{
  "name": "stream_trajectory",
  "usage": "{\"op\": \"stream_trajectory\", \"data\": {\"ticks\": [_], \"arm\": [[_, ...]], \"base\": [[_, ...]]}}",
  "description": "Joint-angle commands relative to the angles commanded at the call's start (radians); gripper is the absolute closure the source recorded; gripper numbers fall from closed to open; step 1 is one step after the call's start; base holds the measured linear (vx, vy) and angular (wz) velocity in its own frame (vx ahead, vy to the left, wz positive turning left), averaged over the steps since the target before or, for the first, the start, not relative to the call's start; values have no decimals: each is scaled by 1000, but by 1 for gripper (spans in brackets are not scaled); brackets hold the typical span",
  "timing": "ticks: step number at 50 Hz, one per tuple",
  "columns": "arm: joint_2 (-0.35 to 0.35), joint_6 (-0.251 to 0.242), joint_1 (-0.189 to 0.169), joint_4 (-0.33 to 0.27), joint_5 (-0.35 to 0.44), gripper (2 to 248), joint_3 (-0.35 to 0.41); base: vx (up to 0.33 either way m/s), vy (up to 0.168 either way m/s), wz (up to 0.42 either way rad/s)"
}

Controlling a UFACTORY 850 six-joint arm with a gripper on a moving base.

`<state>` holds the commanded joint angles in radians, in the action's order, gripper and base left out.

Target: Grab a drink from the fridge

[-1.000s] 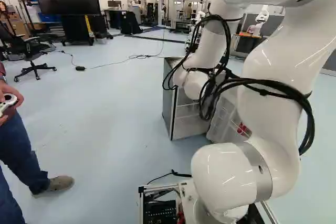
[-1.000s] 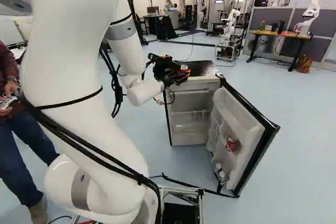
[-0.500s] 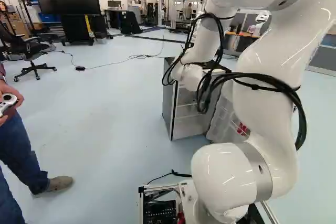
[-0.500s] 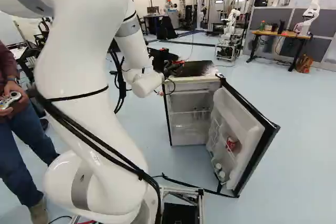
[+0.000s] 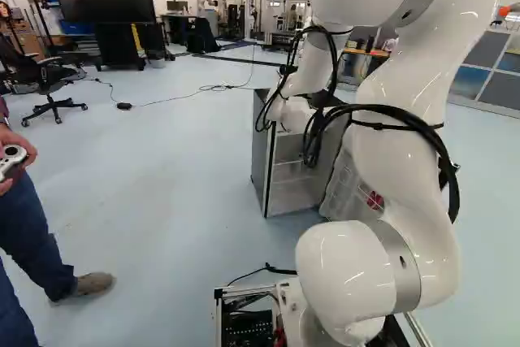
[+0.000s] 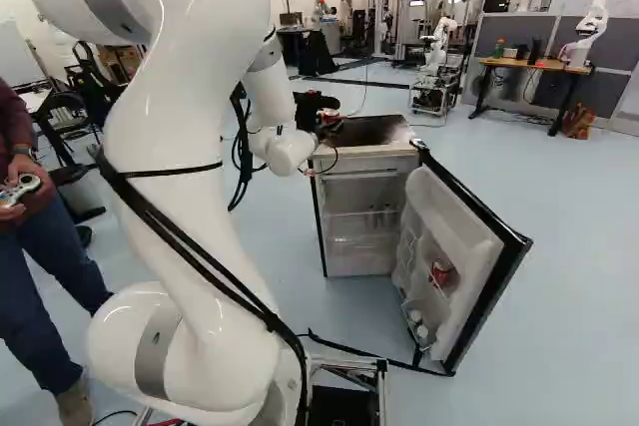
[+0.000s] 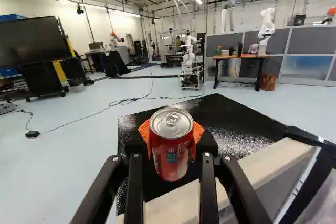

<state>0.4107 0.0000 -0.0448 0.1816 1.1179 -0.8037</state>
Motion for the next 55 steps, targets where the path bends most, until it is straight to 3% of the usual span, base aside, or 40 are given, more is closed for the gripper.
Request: {"op": "stream_trajectory", "data": {"ticks": [27, 45, 46, 50, 51, 55], "arm": [[101, 0, -27, -158, -148, 154, -129], [108, 0, -29, -174, -169, 154, -139], [108, 0, -29, -174, -169, 137, -139], [108, 0, -29, -174, -169, 137, -139], [108, 0, -29, -174, -169, 106, -139], [108, 0, -29, -174, -169, 106, -139]], "base": [[0, 0, 0], [0, 0, 0], [0, 0, 0], [0, 0, 0], [0, 0, 0], [0, 0, 0]]}}
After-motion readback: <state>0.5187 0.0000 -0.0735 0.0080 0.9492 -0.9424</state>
